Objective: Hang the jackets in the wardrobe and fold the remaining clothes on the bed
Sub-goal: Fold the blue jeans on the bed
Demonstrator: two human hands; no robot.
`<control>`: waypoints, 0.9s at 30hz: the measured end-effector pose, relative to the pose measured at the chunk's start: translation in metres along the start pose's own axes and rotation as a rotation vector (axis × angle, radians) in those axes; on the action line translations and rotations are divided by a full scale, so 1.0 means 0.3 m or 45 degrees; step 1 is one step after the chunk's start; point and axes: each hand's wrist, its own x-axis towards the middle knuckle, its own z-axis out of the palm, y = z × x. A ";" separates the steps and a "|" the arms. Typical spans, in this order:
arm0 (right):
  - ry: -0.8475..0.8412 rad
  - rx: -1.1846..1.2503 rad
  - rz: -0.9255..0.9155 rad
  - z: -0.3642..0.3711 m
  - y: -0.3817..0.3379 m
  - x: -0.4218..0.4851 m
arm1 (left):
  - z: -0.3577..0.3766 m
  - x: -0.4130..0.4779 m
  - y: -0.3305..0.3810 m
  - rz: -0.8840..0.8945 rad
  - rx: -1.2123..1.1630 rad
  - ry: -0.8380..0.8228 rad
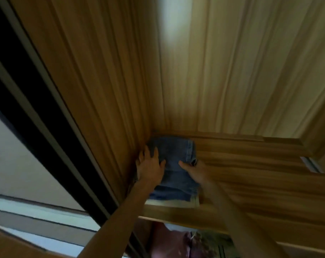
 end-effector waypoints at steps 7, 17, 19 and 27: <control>0.355 -1.544 -0.987 0.122 0.087 0.138 | 0.227 -0.074 -0.066 0.040 0.284 -0.037; 0.098 -1.584 -0.787 0.123 0.179 0.334 | 0.319 0.011 -0.051 -0.115 0.274 0.047; 0.082 -1.584 -0.807 0.125 0.167 0.371 | 0.327 0.042 -0.048 -0.133 0.271 0.056; 0.095 -1.757 -0.766 0.143 0.154 0.305 | 0.285 -0.038 -0.092 -0.075 0.270 0.009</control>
